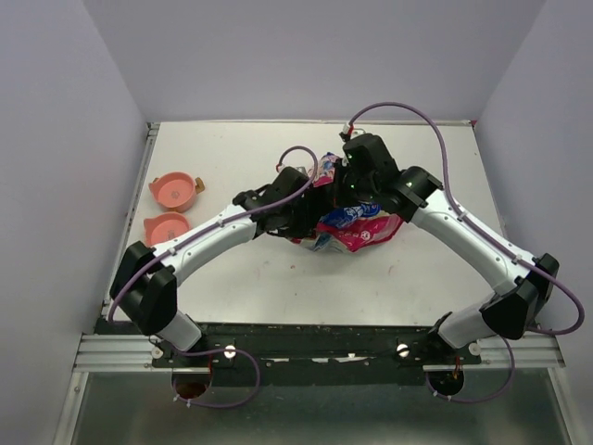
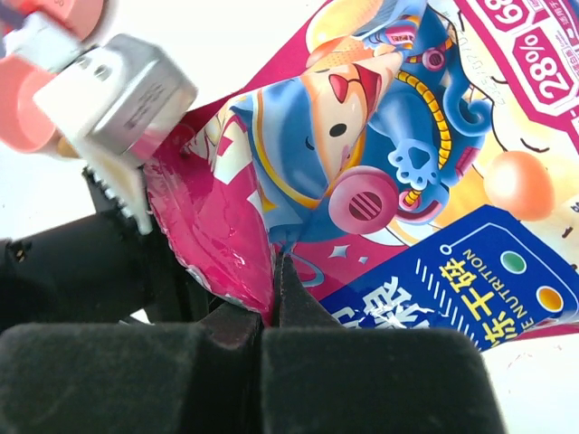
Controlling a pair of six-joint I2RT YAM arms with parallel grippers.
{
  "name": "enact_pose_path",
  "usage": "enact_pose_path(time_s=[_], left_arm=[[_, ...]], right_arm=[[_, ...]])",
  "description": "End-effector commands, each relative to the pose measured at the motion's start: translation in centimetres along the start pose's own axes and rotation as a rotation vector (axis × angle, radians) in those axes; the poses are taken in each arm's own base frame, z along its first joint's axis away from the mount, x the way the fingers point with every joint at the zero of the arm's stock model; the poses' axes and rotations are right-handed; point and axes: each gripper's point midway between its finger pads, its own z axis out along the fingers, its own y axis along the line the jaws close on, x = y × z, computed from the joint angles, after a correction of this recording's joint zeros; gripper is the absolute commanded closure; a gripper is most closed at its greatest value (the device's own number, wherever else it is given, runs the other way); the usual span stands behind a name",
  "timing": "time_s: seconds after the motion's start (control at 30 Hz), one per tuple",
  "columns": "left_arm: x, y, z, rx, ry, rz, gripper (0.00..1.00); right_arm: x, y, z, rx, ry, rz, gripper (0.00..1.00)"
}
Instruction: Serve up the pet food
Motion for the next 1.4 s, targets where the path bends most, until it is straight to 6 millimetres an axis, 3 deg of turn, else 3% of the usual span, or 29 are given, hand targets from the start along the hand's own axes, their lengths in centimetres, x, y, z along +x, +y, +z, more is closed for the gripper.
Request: enact_pose_path(time_s=[0.0,0.23,0.47,0.67,1.0,1.17,1.3,1.37], left_arm=[[-6.7,-0.1,-0.9,0.019,-0.405,0.088,1.0],[-6.6,-0.7,-5.1,0.047,-0.536,0.236,1.0],[-5.5,0.3,-6.3,0.068,-0.614,0.315,1.0],[-5.7,-0.4,-9.2,0.149,-0.741,0.394,1.0],[-3.8,-1.0,-11.1,0.243,-0.765,0.533,1.0],[-3.4,-1.5,-10.4,0.257,-0.751,0.546,1.0],[-2.4,-1.3,-11.9,0.29,-0.75,0.484,1.0],[-2.2,-1.3,-11.1,0.294,-0.754,0.497,1.0]], right_arm=[[-3.0,3.5,-5.7,-0.142,-0.139,0.114,1.0],[-3.6,1.6,-5.9,-0.045,-0.178,0.121,1.0],[-4.4,1.3,-5.2,-0.038,-0.179,0.13,1.0],[-4.6,1.0,-5.1,-0.037,-0.18,0.146,1.0],[-7.5,0.2,-5.5,-0.018,-0.228,0.155,1.0],[-8.6,-1.5,-5.4,0.023,-0.229,0.165,1.0],[-9.5,-2.0,-5.3,0.023,-0.23,0.166,1.0],[-9.6,-2.1,-5.2,0.024,-0.227,0.167,1.0]])
